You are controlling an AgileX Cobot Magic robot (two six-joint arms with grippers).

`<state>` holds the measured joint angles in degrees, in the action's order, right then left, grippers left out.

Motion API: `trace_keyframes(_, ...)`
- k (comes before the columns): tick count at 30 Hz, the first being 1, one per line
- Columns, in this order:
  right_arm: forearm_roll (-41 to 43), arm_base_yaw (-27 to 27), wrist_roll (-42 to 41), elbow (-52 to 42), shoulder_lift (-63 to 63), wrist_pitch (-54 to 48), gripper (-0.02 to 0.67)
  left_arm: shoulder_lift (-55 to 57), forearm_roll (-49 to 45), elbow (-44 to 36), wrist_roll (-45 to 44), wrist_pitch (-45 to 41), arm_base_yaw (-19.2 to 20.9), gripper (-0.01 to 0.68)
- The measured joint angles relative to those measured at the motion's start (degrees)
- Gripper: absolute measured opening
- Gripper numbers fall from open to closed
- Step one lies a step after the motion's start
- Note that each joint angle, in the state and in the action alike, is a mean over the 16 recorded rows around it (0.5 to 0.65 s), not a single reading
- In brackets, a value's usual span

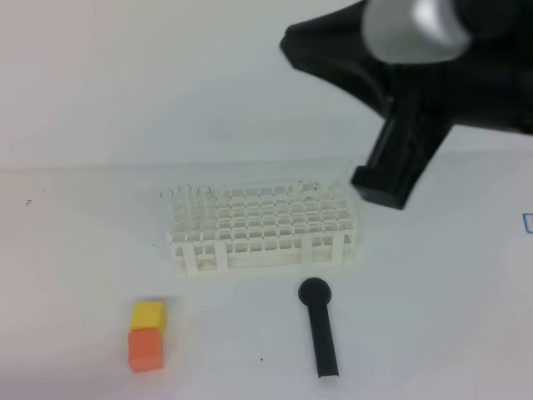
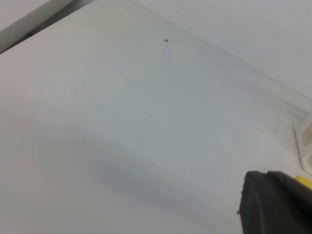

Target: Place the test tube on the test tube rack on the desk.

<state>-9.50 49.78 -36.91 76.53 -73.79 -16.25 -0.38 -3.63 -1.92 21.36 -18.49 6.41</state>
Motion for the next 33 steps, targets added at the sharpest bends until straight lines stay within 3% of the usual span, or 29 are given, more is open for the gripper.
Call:
trace_keyframes(9,1.02,-1.19,-0.21,-0.02,2.79,0.94,-0.001,-0.01,0.0,0.0,0.0,0.0,0.01,-0.001)
trace_keyframes(15,0.57,-5.97,2.33,-0.91,3.62,1.68,-0.001,-0.01,0.0,0.0,0.0,0.0,0.02,-0.001)
trace_keyframes(24,-1.69,-22.26,7.22,-8.57,12.56,-3.35,-0.001,0.0,0.0,0.0,0.0,0.0,0.02,-0.001)
trace_keyframes(33,-3.42,-40.82,8.68,-27.39,34.99,-5.48,-0.001,0.05,0.03,0.22,0.0,0.0,0.0,-0.001)
